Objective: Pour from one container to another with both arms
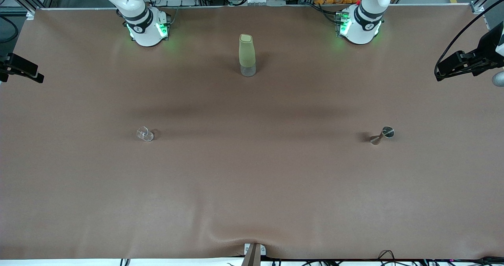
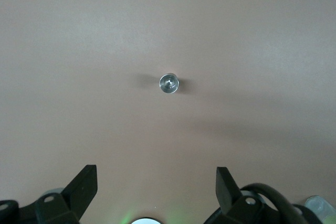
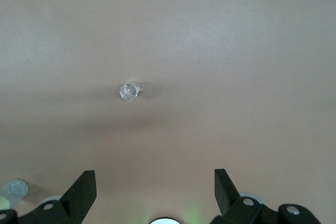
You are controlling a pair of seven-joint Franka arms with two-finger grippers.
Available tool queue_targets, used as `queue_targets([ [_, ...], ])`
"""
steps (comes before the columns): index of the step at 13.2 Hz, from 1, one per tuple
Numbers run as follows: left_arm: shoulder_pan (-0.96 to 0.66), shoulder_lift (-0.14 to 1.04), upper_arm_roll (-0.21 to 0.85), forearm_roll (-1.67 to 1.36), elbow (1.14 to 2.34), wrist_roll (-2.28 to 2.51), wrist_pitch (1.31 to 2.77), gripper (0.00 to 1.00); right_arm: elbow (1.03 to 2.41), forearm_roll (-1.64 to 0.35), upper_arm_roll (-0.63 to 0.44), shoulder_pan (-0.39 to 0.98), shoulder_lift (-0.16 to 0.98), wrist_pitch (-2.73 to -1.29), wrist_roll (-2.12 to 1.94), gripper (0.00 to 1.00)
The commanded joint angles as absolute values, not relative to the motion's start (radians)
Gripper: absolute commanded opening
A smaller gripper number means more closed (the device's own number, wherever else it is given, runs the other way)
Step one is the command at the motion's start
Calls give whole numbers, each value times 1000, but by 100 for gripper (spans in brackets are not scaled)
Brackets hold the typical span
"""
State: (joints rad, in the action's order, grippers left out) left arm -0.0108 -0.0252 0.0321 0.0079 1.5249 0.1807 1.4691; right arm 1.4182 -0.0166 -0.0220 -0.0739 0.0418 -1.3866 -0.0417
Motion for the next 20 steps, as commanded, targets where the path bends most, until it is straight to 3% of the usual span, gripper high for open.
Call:
queue_targets([
  [1, -8, -21, 29, 12, 1511, 167, 1460, 100, 1401, -21, -5, -97, 46, -1370, -49, 100],
  [15, 97, 49, 28, -178, 1536, -105, 1545, 100, 1399, -20, -5, -94, 49, -1373, -51, 100],
  [20, 319, 225, 26, -261, 1534, -591, 1637, 100, 1390, -18, -3, -94, 51, -1376, -49, 100],
])
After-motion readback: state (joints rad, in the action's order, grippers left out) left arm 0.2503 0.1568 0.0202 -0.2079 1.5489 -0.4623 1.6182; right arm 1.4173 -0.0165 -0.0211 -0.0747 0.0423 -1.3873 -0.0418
